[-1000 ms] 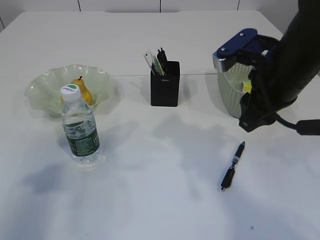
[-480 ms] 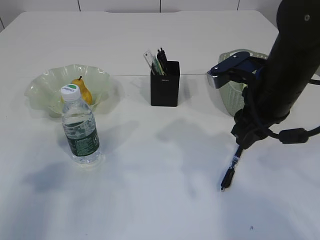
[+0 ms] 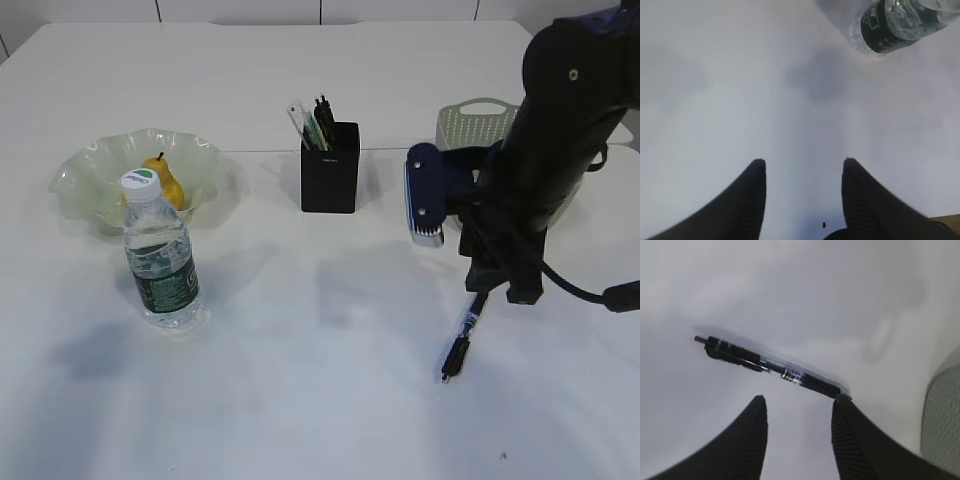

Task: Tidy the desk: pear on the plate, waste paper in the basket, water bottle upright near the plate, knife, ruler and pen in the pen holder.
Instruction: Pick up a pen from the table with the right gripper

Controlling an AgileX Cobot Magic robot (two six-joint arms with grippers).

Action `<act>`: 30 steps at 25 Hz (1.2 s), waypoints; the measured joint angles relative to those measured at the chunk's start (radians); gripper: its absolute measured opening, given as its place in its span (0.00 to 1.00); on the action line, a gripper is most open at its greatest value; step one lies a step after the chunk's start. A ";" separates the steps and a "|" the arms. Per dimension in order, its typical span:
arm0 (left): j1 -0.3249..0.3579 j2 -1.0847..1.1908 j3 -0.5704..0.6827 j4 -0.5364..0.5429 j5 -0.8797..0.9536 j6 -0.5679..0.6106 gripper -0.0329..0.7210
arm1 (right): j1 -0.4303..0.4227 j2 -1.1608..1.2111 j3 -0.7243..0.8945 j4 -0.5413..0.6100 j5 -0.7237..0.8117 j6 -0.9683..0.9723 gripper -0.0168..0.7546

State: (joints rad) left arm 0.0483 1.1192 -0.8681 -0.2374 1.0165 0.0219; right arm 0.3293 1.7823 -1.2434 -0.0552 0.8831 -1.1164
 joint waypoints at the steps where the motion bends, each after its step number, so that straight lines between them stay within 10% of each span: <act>1: 0.000 0.000 0.000 0.002 -0.007 0.000 0.51 | 0.000 0.012 0.000 0.004 0.000 -0.080 0.44; 14: 0.000 0.000 0.000 0.015 -0.036 0.000 0.51 | 0.000 0.087 0.000 0.094 0.037 -0.676 0.44; 30: 0.000 0.000 0.000 0.040 -0.059 0.000 0.51 | -0.007 0.192 0.000 -0.002 0.009 -0.765 0.44</act>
State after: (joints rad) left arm 0.0483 1.1192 -0.8681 -0.1975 0.9572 0.0219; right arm 0.3224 1.9743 -1.2434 -0.0572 0.8926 -1.8818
